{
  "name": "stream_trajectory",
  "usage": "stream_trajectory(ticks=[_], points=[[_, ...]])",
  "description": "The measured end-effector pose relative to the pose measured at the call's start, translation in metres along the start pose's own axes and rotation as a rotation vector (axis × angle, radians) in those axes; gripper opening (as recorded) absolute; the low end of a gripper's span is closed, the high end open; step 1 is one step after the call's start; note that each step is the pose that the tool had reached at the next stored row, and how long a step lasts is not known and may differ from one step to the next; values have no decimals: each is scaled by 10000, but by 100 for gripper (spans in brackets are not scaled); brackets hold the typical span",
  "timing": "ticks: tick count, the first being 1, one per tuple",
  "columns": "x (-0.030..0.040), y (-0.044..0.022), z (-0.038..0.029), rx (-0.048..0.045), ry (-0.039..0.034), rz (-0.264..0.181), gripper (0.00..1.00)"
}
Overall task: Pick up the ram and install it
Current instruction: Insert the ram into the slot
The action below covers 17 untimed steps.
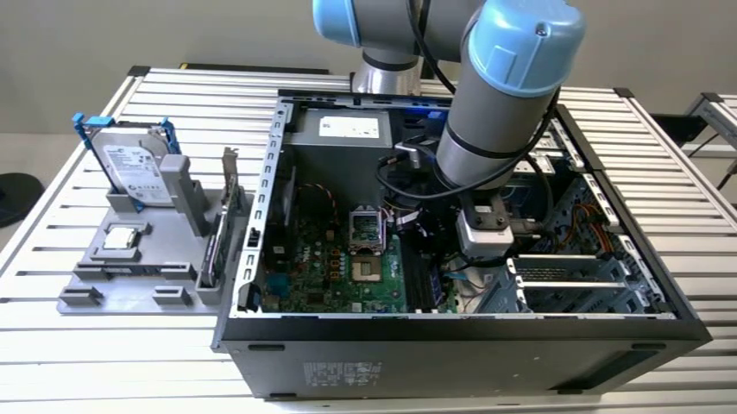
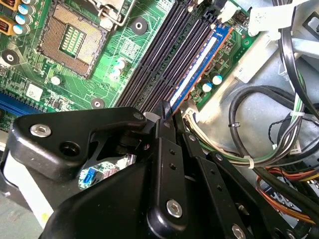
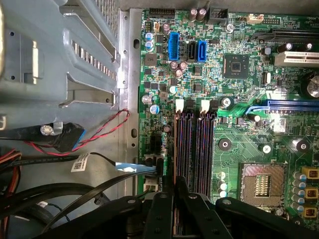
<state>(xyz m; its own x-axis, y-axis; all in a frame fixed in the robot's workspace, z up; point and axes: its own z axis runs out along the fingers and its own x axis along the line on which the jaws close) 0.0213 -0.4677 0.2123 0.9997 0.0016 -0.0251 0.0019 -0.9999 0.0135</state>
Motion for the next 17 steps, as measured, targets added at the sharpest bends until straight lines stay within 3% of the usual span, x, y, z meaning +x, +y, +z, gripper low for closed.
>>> stream_trajectory(ticks=[10,17], points=[[-2,1,-68,-18,0,1,0],[-11,1,-71,-17,0,15,0]])
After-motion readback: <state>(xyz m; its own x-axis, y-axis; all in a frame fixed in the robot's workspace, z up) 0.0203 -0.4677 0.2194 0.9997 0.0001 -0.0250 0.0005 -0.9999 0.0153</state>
